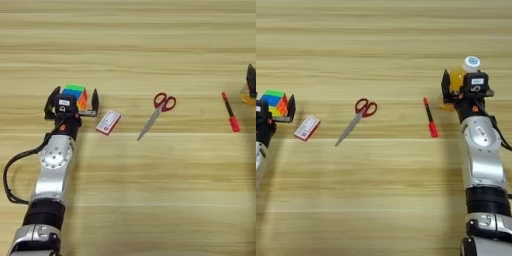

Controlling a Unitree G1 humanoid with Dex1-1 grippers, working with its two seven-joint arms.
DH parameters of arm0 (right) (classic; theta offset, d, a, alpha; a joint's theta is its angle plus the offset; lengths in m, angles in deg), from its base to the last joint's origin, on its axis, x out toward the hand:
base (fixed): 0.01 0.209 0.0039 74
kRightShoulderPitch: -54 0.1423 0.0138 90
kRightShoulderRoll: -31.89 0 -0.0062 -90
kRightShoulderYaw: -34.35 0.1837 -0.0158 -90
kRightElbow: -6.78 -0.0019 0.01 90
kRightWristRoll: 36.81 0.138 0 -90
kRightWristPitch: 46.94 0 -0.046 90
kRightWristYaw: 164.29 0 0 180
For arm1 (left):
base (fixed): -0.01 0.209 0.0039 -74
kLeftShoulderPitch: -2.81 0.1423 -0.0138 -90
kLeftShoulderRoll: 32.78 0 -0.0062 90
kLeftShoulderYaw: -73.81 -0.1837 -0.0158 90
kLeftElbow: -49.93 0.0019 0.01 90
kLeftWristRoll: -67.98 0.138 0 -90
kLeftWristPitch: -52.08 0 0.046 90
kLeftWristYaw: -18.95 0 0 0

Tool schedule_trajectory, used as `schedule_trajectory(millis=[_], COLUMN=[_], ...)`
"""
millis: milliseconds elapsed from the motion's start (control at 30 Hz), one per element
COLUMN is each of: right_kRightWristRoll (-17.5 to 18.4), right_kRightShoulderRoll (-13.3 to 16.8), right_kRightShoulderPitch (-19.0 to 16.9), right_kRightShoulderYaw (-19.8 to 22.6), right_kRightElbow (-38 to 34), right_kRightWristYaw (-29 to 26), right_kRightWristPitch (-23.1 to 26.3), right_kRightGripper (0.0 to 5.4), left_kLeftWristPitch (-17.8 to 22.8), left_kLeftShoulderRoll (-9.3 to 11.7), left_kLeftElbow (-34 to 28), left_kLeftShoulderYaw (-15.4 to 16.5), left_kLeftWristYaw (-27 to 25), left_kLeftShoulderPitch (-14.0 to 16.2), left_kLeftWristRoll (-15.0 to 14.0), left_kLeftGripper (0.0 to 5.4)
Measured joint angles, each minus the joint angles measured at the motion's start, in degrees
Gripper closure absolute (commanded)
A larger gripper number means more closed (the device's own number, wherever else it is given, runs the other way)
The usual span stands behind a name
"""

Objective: Move the objects on the table

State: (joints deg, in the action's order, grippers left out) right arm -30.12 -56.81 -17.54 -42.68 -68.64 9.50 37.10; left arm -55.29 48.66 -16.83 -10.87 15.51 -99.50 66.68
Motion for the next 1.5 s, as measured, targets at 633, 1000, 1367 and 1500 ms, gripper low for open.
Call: schedule_trajectory(millis=[633,1000,1367,1500], right_kRightWristRoll=[-2.58,-4.12,-4.83,-4.95], right_kRightShoulderRoll=[-7.03,-8.98,-9.48,-9.49], right_kRightShoulderPitch=[-2.26,-2.24,-1.34,-1.34], right_kRightShoulderYaw=[-12.52,-13.76,-13.64,-13.64], right_kRightElbow=[-7.10,0.35,4.47,4.60], right_kRightWristYaw=[-4.73,-5.21,-4.34,-4.33], right_kRightWristPitch=[0.87,0.62,-3.25,-3.41], right_kRightGripper=[1.86,1.86,1.86,1.35], left_kLeftWristPitch=[-0.44,-0.57,-0.58,-0.58], left_kLeftShoulderRoll=[-0.14,-0.15,-0.16,-0.17], left_kLeftElbow=[0.37,0.54,0.55,0.55], left_kLeftShoulderYaw=[0.00,0.00,0.00,0.00], left_kLeftWristYaw=[0.07,0.15,0.24,0.29], left_kLeftShoulderPitch=[0.02,0.01,0.01,0.01], left_kLeftWristRoll=[0.00,-0.01,-0.01,-0.01], left_kLeftGripper=[0.00,0.00,0.00,0.00])
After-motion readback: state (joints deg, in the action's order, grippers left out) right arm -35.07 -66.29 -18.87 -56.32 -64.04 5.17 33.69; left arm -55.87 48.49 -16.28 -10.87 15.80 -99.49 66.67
